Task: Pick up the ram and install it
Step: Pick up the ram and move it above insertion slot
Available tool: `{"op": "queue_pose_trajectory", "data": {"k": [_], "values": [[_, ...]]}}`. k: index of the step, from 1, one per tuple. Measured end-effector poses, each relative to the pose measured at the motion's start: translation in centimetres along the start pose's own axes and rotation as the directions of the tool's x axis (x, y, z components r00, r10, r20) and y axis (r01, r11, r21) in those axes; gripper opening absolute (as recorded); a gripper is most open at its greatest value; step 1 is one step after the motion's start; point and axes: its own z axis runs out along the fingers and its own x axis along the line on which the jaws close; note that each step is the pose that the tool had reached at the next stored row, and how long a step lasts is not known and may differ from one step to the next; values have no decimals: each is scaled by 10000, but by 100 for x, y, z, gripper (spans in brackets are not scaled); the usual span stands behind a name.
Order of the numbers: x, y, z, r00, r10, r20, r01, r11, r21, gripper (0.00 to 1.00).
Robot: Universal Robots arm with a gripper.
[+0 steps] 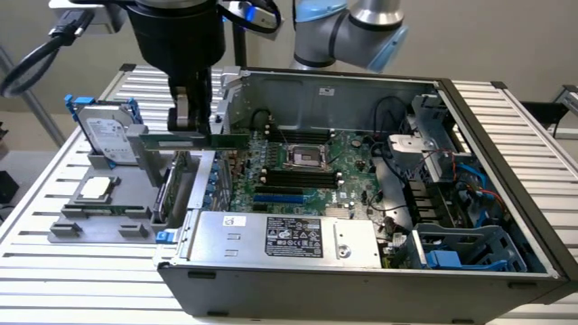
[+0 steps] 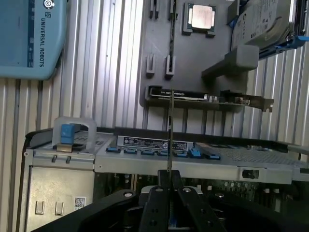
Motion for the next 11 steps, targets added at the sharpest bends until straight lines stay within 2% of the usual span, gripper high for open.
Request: {"op": "queue_pose_trajectory", "data": {"k": [11], "values": [[35,-497,-17,10000,-1,72,1,10000,0,13]]}}
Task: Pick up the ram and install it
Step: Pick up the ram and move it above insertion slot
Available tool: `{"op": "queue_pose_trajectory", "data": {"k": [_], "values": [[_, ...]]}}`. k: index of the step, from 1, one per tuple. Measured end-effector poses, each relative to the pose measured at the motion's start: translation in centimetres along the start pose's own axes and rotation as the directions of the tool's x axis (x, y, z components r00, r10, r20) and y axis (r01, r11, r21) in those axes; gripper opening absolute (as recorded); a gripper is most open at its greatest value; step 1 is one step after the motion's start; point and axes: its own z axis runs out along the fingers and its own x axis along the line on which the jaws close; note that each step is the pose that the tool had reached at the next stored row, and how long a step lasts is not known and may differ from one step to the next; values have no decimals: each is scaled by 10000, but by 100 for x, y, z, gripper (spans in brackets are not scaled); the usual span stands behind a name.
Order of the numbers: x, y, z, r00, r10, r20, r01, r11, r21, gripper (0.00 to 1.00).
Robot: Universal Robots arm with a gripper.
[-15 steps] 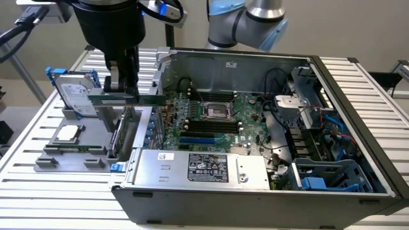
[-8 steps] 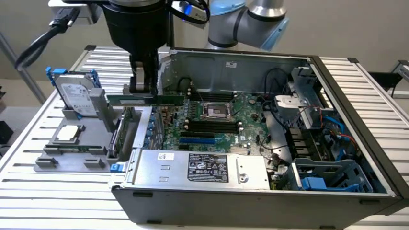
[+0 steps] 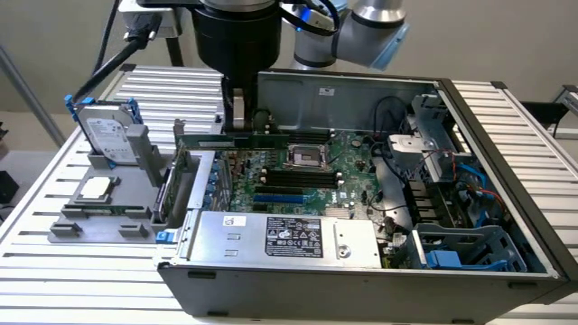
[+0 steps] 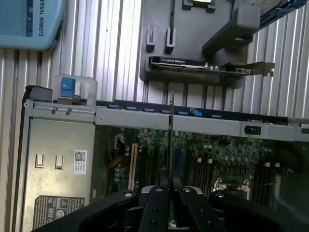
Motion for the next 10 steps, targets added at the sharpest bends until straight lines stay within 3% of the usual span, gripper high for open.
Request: {"op": "queue_pose_trajectory", "data": {"k": [10], "values": [[32,-457,6,10000,-3,8,3,10000,-2,13]]}}
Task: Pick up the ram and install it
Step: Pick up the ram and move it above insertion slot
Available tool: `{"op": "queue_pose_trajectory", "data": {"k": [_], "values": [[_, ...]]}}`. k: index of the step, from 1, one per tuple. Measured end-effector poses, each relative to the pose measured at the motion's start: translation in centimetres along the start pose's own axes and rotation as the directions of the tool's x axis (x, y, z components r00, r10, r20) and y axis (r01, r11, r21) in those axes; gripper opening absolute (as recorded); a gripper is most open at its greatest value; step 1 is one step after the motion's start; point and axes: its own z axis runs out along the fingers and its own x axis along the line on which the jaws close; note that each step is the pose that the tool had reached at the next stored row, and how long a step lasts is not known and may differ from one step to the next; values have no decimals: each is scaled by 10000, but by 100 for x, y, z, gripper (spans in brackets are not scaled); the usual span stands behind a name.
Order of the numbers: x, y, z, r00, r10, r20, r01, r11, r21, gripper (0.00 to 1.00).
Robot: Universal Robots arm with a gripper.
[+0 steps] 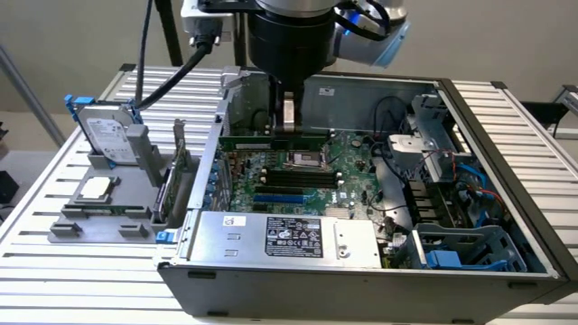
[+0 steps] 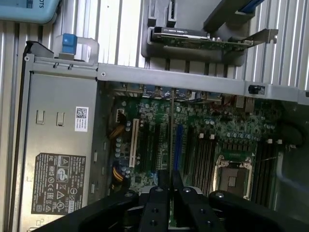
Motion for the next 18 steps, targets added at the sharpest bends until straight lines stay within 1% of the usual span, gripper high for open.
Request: {"op": "queue_pose_trajectory", "data": {"k": [3,6,8,10,11,14,18], "values": [[-5,-138,20,10000,0,0,0,10000,0,13],[-48,-276,57,10000,1,0,-1,10000,0,13],[-102,-350,88,10000,0,-5,0,10000,-1,13],[-173,-396,122,10000,1,-6,-1,10000,-1,13],[-247,-433,161,10000,1,-5,-1,10000,0,13],[-345,-459,212,10000,3,-7,-3,10000,-1,13],[-403,-464,233,9999,104,-3,-104,9999,10,13]]}}
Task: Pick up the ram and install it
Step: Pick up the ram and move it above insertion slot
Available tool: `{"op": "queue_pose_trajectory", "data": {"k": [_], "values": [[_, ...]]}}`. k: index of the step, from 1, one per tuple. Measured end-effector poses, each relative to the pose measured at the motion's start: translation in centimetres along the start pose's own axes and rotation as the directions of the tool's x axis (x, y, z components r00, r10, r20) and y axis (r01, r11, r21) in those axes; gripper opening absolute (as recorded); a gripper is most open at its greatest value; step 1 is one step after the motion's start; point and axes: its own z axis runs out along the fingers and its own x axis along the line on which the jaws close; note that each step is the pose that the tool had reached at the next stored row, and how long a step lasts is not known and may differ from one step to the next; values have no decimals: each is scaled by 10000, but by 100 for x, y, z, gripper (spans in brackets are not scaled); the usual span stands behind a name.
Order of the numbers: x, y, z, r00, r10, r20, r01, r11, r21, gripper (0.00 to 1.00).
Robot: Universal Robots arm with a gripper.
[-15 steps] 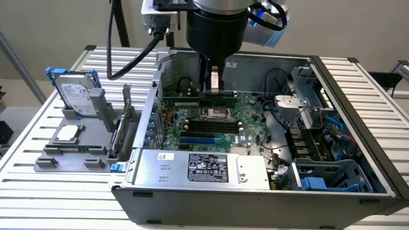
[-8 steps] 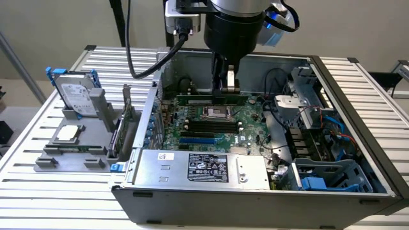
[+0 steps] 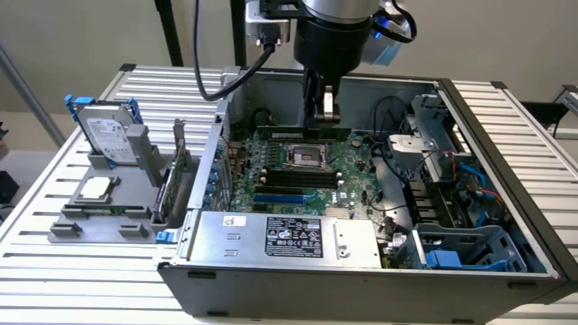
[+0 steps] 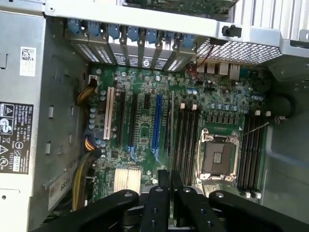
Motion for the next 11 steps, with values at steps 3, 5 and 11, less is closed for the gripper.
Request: {"op": "queue_pose_trajectory", "data": {"k": [3,5,11], "values": [[-22,-2,3,9999,129,4,-129,9999,6,13],[-31,-2,4,9997,234,7,-234,9997,3,13],[-85,-6,9,9991,432,15,-432,9991,-6,13]]}}
